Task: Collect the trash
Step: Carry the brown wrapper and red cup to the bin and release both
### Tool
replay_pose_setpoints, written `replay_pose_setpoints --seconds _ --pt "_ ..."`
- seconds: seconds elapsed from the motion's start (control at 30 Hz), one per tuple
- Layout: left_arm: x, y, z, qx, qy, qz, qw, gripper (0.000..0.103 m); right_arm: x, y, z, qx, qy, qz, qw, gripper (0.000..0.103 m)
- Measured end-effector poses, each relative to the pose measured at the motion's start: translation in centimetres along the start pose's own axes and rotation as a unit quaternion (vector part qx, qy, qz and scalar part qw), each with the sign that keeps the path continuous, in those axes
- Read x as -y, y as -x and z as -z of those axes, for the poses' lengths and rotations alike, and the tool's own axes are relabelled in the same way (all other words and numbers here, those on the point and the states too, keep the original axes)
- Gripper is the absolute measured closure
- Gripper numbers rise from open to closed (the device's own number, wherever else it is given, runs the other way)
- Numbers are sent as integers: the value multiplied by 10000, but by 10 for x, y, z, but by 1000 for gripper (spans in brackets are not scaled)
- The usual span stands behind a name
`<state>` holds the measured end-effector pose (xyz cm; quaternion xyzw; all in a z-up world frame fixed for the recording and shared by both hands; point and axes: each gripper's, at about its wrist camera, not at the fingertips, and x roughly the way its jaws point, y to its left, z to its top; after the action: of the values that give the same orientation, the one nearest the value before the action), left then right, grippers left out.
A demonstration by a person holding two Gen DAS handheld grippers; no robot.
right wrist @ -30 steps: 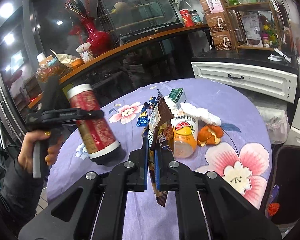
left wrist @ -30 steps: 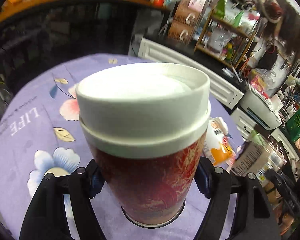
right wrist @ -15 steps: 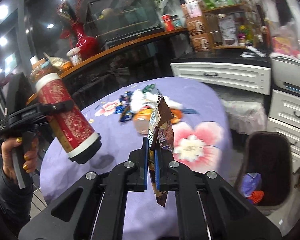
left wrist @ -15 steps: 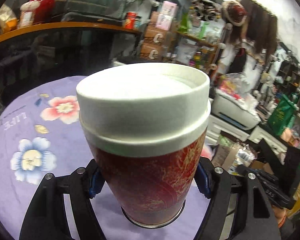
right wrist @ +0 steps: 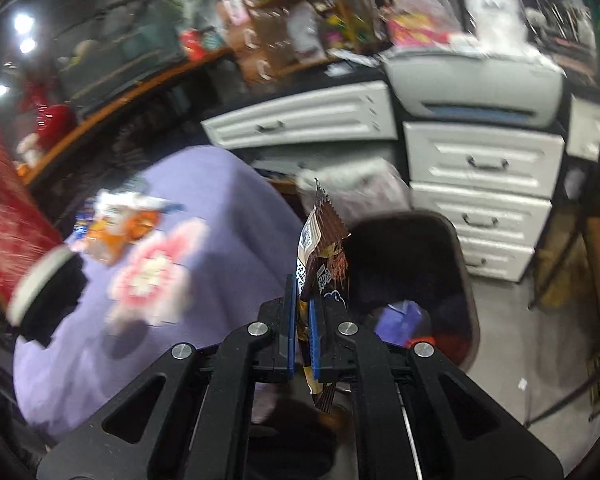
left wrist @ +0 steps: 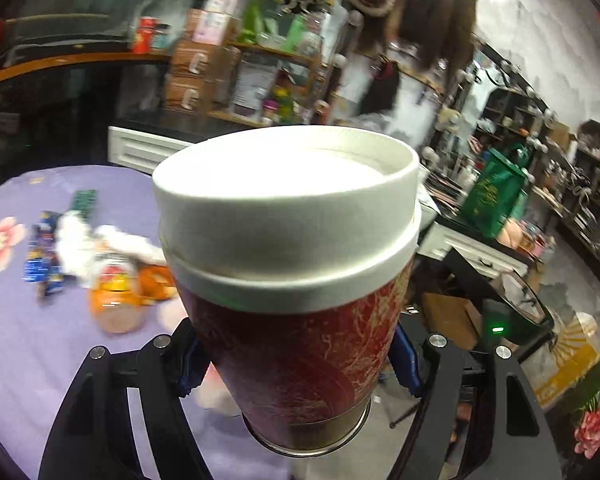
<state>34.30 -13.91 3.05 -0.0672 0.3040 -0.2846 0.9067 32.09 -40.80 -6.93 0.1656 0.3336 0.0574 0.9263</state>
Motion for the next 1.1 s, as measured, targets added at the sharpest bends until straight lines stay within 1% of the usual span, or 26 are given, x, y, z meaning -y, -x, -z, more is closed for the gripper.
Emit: replay_pose_setpoints --seconds 0.13,0.33,0.47,0.5,0.53,0.57,0.6,0.63,0.67,0.77,0.83,0.9,0.93,1.1 --pt "26 -34 1 -180 -81 178 9996 31 29 -29 10 -152 -272 181 9993 97" --pt "48 -74 14 -513 -235 280 9980 31 57 -72 19 -427 -615 314 9967 96" --pt "56 -97 26 -774 -330 257 9961 31 69 -95 27 -578 -557 665 9946 95" --pt "58 -102 29 -834 -351 248 9956 31 70 -98 30 -630 -534 740 9938 93" --pt "59 -108 33 -902 -386 232 9949 31 73 -102 33 -696 -536 831 9927 86" --pt "59 -111 36 -942 -410 215 9945 31 75 -102 36 -711 -545 867 9922 72" --pt "59 -115 38 -983 -435 197 9940 31 77 -101 39 -691 -548 891 9921 66" --pt "59 -118 41 -1022 -447 177 9936 31 79 -97 41 -625 -537 933 9922 56" --pt "59 -122 42 -1055 -446 163 9933 31 80 -94 42 -562 -525 976 9923 55" --pt "61 -132 48 -1148 -473 130 9922 31 84 -77 43 -390 -572 990 9927 55" --pt "66 -140 51 -1180 -547 84 9915 31 88 -65 41 -283 -605 1084 9919 54" --pt "71 -151 52 -1228 -593 53 9907 31 93 -47 41 -118 -653 1080 9919 49" --pt "74 -158 53 -1263 -636 35 9900 31 95 -37 41 -35 -679 1084 9918 45" --pt "82 -192 61 -1433 -731 -85 9869 31 108 3 48 232 -800 1365 9871 45"
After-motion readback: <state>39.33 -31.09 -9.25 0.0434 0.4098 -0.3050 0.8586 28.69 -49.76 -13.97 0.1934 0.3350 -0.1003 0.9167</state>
